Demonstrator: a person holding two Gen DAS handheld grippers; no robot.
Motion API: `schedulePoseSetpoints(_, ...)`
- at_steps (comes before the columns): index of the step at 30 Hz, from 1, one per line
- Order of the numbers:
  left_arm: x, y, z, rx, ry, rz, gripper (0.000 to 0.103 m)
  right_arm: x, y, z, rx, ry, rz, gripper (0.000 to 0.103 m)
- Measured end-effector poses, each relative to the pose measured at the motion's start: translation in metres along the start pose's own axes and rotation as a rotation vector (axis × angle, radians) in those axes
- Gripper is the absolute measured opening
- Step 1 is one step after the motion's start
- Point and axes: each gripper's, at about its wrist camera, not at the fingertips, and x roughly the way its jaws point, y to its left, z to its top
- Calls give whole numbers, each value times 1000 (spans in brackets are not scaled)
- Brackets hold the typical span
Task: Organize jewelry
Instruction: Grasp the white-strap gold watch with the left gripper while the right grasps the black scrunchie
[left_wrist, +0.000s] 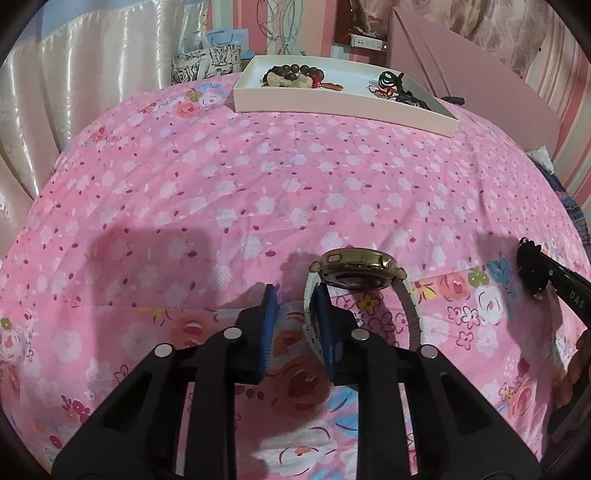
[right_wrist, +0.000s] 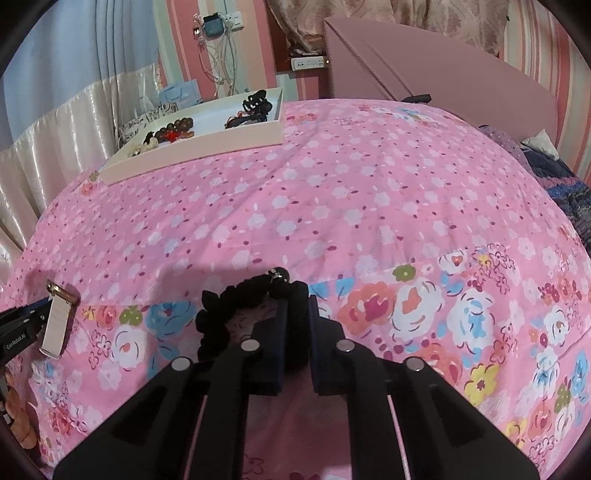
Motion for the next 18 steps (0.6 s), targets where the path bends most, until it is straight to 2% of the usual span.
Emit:
schedulePoseSetpoints(9, -4, 6, 1, -29, -15, -35, 10, -2, -5, 2, 20, -19, -3, 10)
schedulePoseSetpoints(14, -4, 10, 3, -42, -16, -36, 10, -2, -5, 2, 20, -17, -1, 10)
schedulePoseSetpoints(18, -5, 6, 2, -27, -22, -39, 5, -1, -5, 2, 21, -16, -1, 10)
